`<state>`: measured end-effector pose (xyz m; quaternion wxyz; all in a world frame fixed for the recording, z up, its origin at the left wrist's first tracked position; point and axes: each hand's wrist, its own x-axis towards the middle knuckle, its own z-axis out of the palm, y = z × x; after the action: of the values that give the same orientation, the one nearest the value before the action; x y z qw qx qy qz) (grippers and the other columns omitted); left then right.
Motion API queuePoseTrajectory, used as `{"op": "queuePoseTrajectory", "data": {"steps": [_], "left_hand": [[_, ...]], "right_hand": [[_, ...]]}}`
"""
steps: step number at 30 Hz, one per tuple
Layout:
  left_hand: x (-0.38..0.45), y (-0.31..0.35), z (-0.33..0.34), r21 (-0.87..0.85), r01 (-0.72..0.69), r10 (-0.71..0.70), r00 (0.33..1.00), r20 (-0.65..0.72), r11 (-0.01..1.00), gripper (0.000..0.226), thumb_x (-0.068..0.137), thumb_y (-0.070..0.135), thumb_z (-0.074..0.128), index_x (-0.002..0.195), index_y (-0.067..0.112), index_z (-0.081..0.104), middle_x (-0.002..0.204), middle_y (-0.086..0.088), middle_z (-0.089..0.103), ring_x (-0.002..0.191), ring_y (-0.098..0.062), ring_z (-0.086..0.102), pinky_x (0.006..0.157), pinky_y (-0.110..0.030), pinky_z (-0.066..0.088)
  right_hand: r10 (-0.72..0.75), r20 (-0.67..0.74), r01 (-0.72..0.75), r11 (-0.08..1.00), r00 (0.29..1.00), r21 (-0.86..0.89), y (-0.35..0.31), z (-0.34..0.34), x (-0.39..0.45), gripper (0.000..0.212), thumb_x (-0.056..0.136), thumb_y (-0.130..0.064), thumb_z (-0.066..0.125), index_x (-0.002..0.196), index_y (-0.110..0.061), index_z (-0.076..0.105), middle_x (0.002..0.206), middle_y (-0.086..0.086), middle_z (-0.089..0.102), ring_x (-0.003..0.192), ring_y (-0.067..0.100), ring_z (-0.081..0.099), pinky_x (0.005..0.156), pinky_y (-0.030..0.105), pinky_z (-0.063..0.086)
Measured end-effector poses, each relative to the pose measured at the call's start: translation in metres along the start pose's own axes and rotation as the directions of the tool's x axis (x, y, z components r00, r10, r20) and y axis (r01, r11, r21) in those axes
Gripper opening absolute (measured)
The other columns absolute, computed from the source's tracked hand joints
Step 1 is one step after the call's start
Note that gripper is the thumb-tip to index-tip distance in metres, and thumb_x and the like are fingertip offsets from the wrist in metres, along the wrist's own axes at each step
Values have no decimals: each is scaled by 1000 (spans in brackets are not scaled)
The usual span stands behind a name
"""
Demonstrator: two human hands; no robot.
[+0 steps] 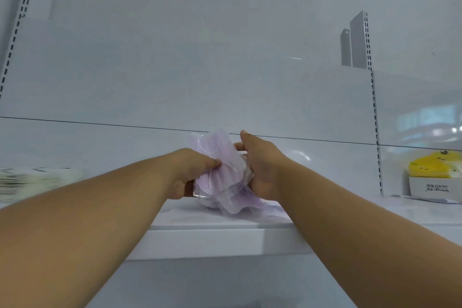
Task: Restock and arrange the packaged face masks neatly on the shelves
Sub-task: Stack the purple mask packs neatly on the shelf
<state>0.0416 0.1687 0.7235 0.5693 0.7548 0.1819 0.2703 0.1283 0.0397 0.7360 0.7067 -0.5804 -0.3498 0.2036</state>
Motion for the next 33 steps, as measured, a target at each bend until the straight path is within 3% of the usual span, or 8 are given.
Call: {"op": "queuePoseTrajectory", "data": {"steps": [4,10,14,17,21,26,30,33], "left_hand": [[-2,2,-7,-9,5,-6,994,-111,1000,9,96,11,65,103,6,66,88,-10,73,73,-23,69,60,-32,58],[-2,1,-15,113,67,-38,969,-243,991,13,94,-3,59,83,4,60,74,-12,60,63,-24,57,66,-30,47],[1,0,-16,121,95,-61,965,-257,988,13,94,-2,57,82,2,60,77,-12,62,68,-27,59,66,-32,48],[7,1,-23,145,61,-11,946,-323,988,5,91,-1,61,94,-1,64,95,-17,67,88,-32,65,82,-38,53],[11,5,-42,200,-82,169,865,-472,976,20,84,2,61,104,6,60,109,-19,65,94,-36,65,80,-40,54],[1,14,-59,371,-238,421,714,-559,898,24,92,11,58,114,10,48,102,-12,56,79,-27,50,65,-33,42],[-10,15,-70,461,-291,514,705,-489,838,20,94,15,56,112,17,46,97,-7,57,77,-22,52,62,-32,42],[-17,11,-80,473,-305,515,749,-417,826,28,96,17,59,121,23,46,94,3,55,80,-16,53,69,-33,43]], "right_hand": [[-60,-43,42,941,997,-336,0,-3,13,34,104,-36,40,106,-12,64,104,10,61,89,29,54,83,39,44],[-73,63,91,507,995,-857,10,-16,14,31,102,-22,47,122,-7,66,106,3,61,94,21,53,83,32,47],[-25,127,129,302,992,-945,8,-13,4,31,102,-24,47,119,-9,67,122,10,67,113,28,61,99,37,47],[35,116,108,190,993,-976,8,-13,0,46,105,-44,37,128,-13,61,134,7,59,123,26,53,102,35,38],[11,26,23,173,1000,-985,10,-19,7,64,93,-71,39,115,-17,64,127,2,61,112,26,56,90,37,38],[-35,42,47,154,998,-987,7,-11,-1,52,94,-51,57,127,-11,61,125,7,64,115,26,60,93,34,44],[-79,21,38,222,997,-974,5,-2,1,56,88,-33,70,137,-16,49,108,4,65,84,23,64,79,34,55],[-174,22,66,248,984,-967,6,0,4,69,81,-26,77,142,-25,45,108,-3,55,90,20,56,72,29,46]]}}
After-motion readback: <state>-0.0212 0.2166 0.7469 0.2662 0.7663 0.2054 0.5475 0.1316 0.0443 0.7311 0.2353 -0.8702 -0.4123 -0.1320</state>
